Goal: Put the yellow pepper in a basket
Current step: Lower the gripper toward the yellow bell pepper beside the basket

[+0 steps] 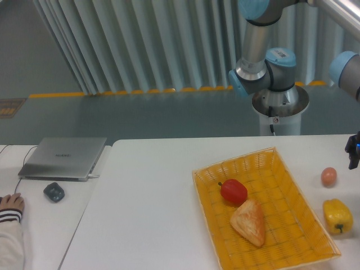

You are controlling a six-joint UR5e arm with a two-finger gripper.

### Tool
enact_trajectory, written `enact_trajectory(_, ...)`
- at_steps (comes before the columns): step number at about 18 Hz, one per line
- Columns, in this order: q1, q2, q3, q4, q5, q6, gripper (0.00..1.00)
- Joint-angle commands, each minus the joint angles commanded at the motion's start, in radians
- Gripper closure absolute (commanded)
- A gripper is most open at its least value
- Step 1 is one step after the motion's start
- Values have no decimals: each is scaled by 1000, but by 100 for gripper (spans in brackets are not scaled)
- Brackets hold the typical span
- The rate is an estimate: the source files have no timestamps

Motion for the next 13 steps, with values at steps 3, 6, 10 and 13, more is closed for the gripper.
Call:
enact_trajectory(3,-2,5,0,0,3,0,0)
enact_trajectory(6,-14,11,3,8,3,23,0)
enact_trajectory(10,-25,17,-18,37,5,12,0)
enact_trajectory(13,-25,41,-58,76,0,-14,0)
